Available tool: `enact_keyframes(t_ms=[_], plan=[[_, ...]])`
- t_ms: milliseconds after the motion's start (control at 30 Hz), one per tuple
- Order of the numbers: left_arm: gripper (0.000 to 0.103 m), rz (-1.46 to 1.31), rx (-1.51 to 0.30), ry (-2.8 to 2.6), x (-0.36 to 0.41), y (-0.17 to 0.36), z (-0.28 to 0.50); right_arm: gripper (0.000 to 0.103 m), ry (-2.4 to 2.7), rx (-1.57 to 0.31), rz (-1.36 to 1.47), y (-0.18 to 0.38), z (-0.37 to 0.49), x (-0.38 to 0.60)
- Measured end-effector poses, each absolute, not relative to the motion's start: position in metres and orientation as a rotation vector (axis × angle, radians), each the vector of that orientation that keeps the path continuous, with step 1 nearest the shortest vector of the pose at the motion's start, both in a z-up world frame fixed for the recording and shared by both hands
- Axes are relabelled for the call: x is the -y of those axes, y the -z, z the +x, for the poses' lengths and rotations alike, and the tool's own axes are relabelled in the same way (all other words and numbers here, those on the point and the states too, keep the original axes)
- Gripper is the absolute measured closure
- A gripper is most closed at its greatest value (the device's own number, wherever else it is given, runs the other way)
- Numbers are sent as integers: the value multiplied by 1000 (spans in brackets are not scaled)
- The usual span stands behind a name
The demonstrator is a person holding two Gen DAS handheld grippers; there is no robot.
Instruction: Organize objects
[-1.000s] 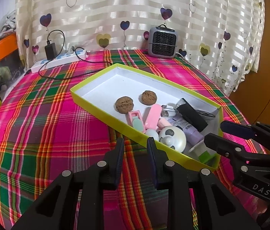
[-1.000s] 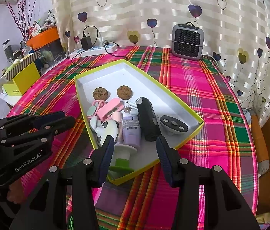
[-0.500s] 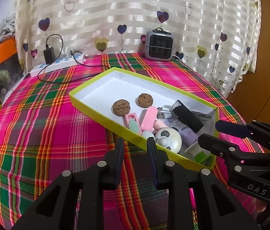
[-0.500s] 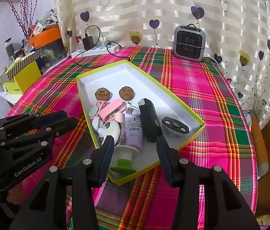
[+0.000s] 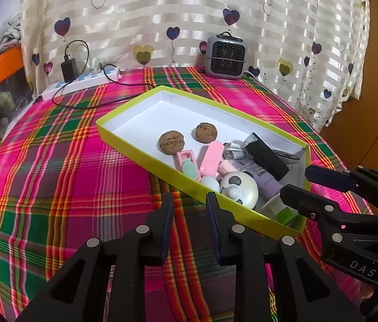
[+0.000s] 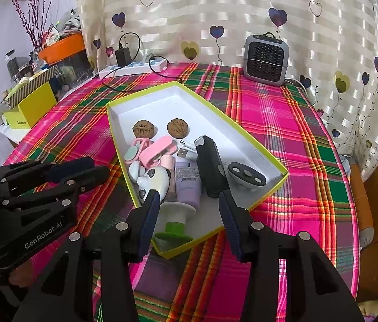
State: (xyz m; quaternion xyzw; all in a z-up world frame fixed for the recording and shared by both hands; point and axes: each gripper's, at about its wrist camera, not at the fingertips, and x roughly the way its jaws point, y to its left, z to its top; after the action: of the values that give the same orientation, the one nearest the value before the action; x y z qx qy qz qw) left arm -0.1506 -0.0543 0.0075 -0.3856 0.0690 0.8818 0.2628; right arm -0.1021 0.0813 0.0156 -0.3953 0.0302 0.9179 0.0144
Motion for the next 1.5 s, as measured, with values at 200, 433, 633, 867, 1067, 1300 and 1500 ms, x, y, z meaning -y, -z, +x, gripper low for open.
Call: enact_keyframes(t_ms=[200,433,633,867,1067,1300,1500], plan=[[80,-1032,-210,-2405,53,-9,-147,56,-2854,-86,-1231,-16,-102,-80],[80,-1047,-204,-2399,54,-7,-149,56,-2859,-78,-1235,-16,-102,-78],[80,-1041,-207,-2403,53,-7,-149,56,-2857,-78,-1237,-15,-102,-79],[80,-1039,-214,-2398,52,-8,-148,56,-2858,-76,-1238,-15,-103,-80],[80,-1054,-213,-2391,51,-7,-149,56,-2857,-74,-1237,-15,-103,-80],[80,-1048,-227,-2377,48,-7,-147,56,-2855,-75,-1239,-15,-103,-80],[80,-1047,-229,-2377,48,-7,-147,56,-2855,-73,-1239,-16,-104,-80]])
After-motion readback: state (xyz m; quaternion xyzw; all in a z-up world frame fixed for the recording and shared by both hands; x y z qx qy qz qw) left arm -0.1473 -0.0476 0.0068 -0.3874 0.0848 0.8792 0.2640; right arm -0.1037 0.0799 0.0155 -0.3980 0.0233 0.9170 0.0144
